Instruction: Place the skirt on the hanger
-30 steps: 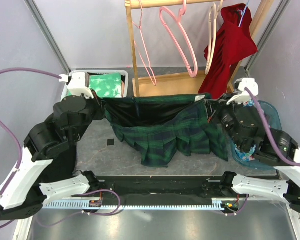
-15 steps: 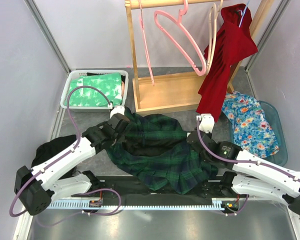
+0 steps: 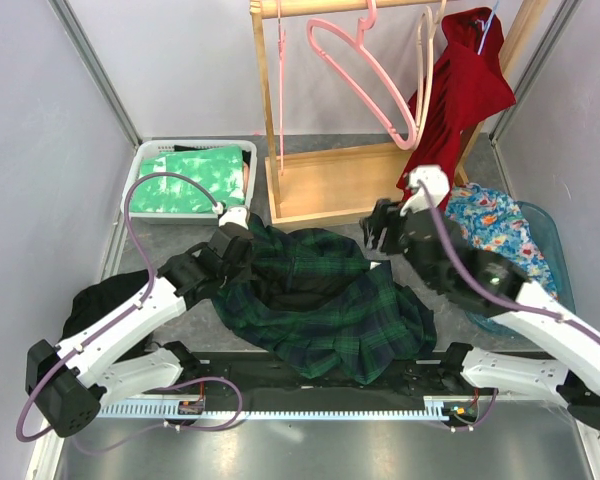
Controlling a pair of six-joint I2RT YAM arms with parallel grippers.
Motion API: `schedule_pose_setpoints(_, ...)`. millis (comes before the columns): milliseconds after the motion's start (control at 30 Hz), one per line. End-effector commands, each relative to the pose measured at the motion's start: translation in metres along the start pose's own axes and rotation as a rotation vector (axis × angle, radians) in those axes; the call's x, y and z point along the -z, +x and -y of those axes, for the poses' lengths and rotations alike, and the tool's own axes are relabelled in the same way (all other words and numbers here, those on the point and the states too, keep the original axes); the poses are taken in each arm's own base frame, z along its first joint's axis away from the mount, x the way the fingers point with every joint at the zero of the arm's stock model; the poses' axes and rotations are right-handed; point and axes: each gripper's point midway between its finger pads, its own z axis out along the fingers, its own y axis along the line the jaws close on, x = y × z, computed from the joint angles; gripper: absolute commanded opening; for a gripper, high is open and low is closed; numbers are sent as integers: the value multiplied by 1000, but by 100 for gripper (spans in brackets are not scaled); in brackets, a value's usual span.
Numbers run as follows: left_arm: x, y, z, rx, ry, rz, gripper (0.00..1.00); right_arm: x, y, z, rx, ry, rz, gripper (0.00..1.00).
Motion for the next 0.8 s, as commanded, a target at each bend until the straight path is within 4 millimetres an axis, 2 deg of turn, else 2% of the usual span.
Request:
schedule_pose_setpoints(0,11,-26,15,61,63,71,2,33,-85,-23,50,-117,157,71)
schedule_pose_setpoints(33,11,-26,15,59,65,69,2,30,-93,-28,65,-119,164,71)
schedule_pose_setpoints(67,11,-26,16,56,69,68,2,39,-116,-33,75,-134,209,72)
schedule_pose_setpoints(100,11,-26,17,56,76,67,2,40,-125,-35,85,-133,223,72)
schedule_pose_setpoints(133,11,-27,18,55,81,69,2,32,-128,-44,111,-137,215,72)
schedule_pose_setpoints(167,12,-27,18,53,83,70,2,38,-149,-48,134,-147,257,75)
schedule_pose_setpoints(200,12,-26,19,51,87,67,2,37,-159,-52,146,-152,271,76)
schedule_pose_setpoints(233,13,-27,19,48,92,70,2,25,-160,-60,173,-143,260,77)
schedule_pose_setpoints(267,13,-26,19,46,93,69,2,31,-183,-60,157,-146,305,78)
schedule_pose_setpoints(300,13,-26,19,46,96,68,2,29,-191,-61,182,-143,318,79)
schedule_pose_setpoints(333,14,-26,20,46,102,70,2,16,-193,-65,197,-137,310,79)
schedule_pose_setpoints(367,14,-27,21,46,106,70,2,16,-212,-61,188,-145,340,80)
schedule_pose_setpoints(433,15,-26,23,43,119,66,2,2,-225,-59,194,-144,355,80)
schedule_pose_setpoints(467,15,-28,25,43,126,72,2,-6,-235,-50,188,-134,375,81)
schedule_pose_setpoints(633,15,-30,27,30,137,73,2,-48,-253,-27,180,-133,388,82)
schedule_pose_setpoints(667,16,-30,28,30,142,72,2,-55,-257,-16,179,-119,388,82)
schedule_pose_setpoints(700,15,-30,29,30,141,71,2,-67,-254,-20,189,-157,366,82)
schedule_pose_setpoints(767,15,-30,29,30,146,71,2,-76,-259,-14,189,-174,365,81)
